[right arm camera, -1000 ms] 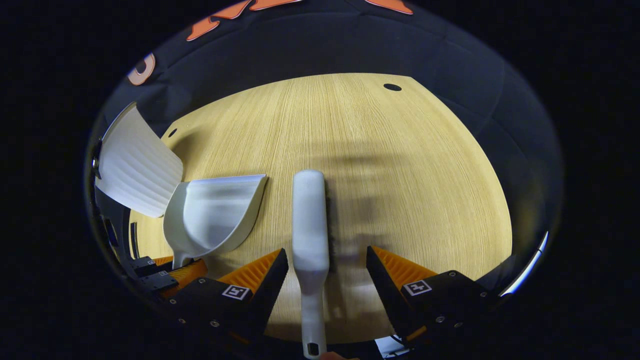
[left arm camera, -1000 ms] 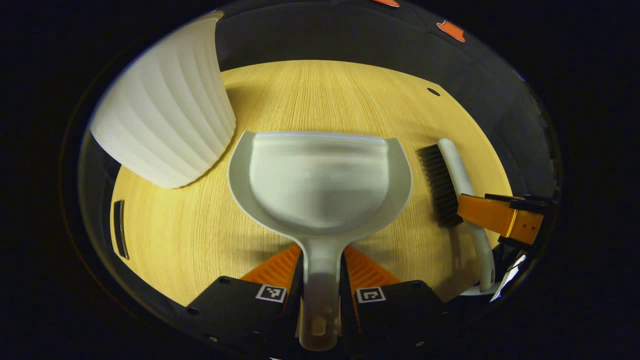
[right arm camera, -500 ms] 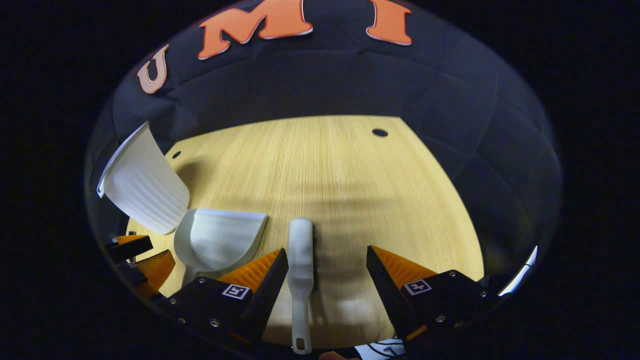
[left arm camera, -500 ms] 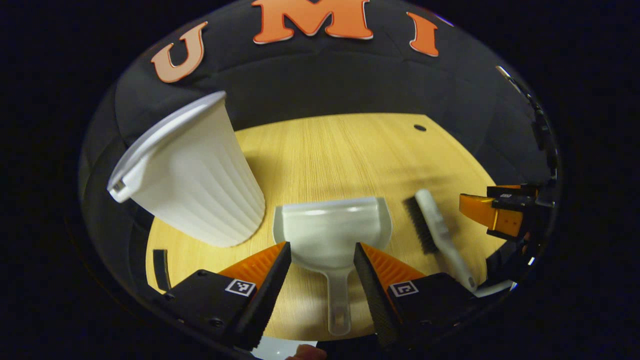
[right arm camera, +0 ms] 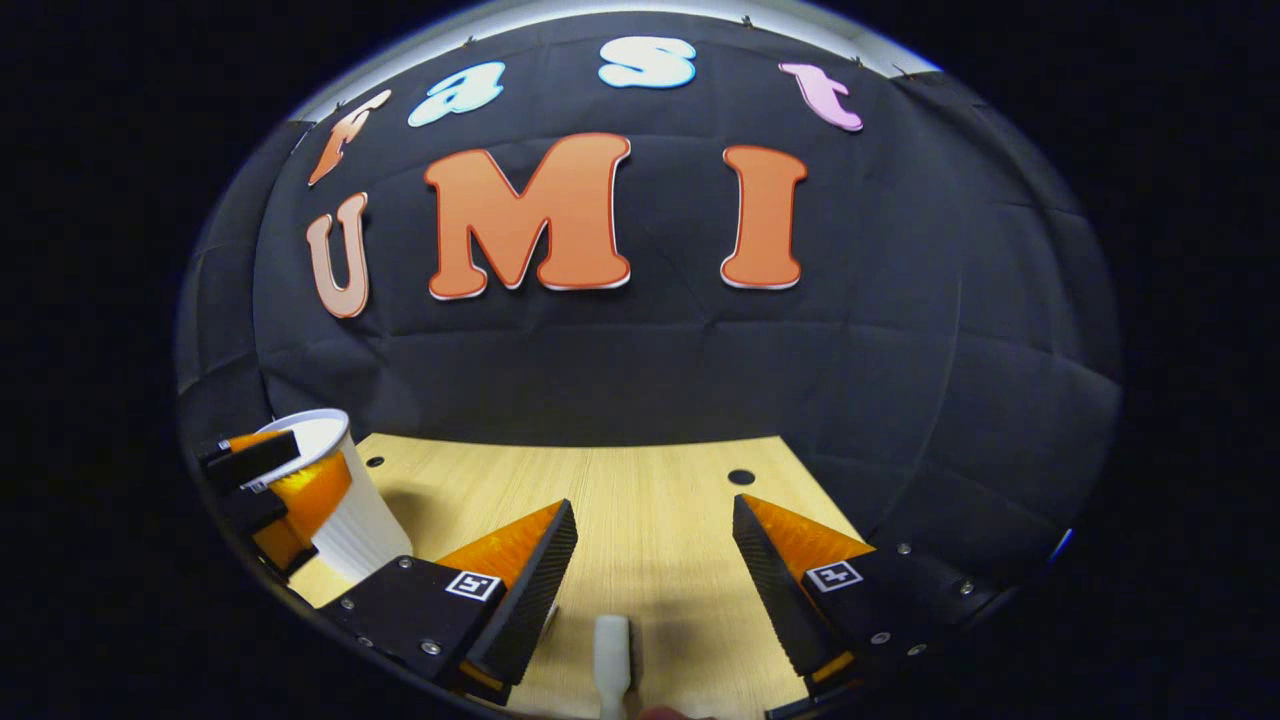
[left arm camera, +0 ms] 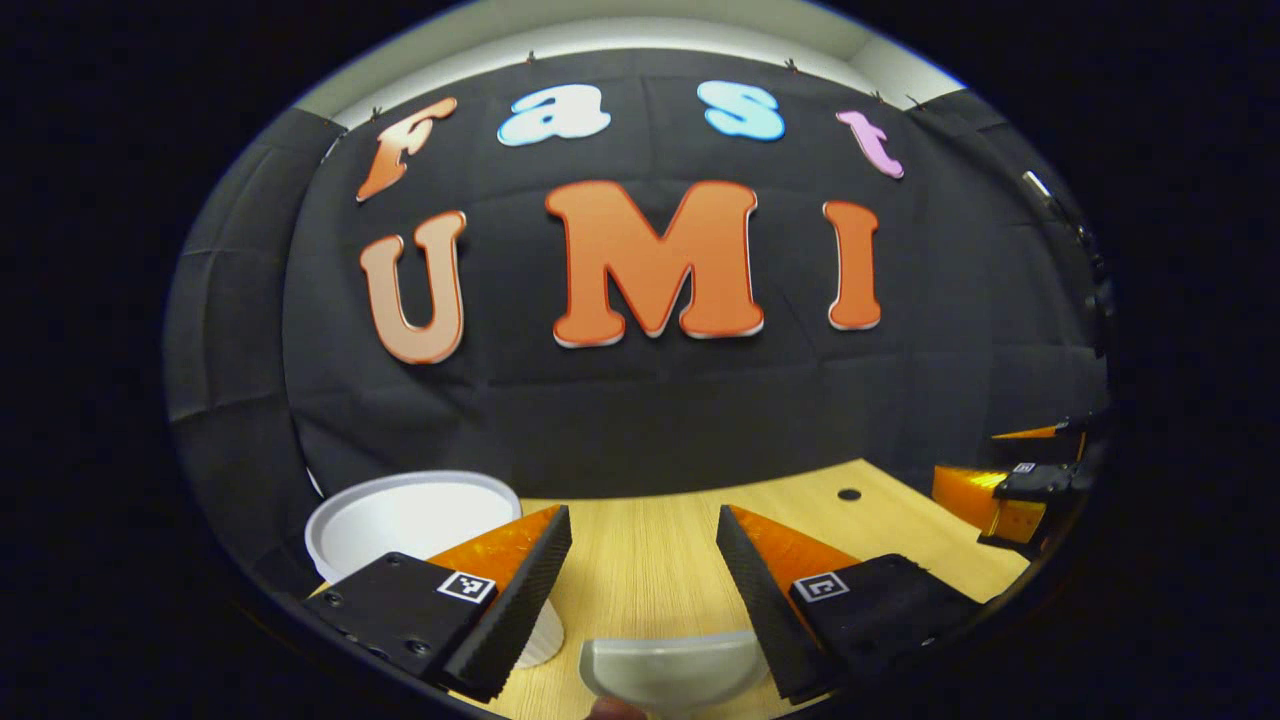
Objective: Pick up the small broom and dustpan from the desktop, sweep the trash into the dustpan with the broom, and then empty the trash into the garbage bin.
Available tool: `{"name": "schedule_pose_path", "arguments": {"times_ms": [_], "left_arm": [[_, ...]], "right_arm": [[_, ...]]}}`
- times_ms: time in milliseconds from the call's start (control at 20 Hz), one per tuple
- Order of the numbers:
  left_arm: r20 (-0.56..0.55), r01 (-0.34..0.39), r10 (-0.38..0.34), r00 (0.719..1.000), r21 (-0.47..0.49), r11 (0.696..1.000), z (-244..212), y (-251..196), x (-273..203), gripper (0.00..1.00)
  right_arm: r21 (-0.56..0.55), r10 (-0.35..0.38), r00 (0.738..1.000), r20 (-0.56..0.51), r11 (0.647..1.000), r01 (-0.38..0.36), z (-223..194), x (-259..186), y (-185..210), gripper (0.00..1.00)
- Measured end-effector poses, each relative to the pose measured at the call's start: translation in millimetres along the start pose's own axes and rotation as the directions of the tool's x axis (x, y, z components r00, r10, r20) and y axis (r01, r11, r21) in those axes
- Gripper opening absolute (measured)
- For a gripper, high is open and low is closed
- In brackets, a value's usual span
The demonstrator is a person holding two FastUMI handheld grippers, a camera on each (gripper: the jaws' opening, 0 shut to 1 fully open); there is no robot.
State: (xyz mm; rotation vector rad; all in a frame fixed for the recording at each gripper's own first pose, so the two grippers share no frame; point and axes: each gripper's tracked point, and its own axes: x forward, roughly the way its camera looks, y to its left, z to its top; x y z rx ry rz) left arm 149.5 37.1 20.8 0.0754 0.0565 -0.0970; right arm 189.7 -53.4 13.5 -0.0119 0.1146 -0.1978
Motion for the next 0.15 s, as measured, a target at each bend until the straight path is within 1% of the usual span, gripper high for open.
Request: {"name": "schedule_pose_path", "arguments": {"times_ms": [50,100,150], "left_arm": [[0.058,-0.006,0.006,0.998,0.001,1.000,21,-1,-5,0.92],[0.096,-0.009,0.008,0.995,0.001,1.000,26,-1,-8,0.92],[0.132,-0.017,0.019,0.991,-0.011,1.000,45,2,-10,0.92]], "right_arm": [[-0.010,0.006,0.999,0.042,1.000,-0.005,10,-8,0,0.95],[-0.007,0.016,0.995,0.099,1.000,-0.016,25,-15,5,0.95],[-0.005,0.019,0.985,0.174,1.000,-0.018,43,-22,7,0.95]]}}
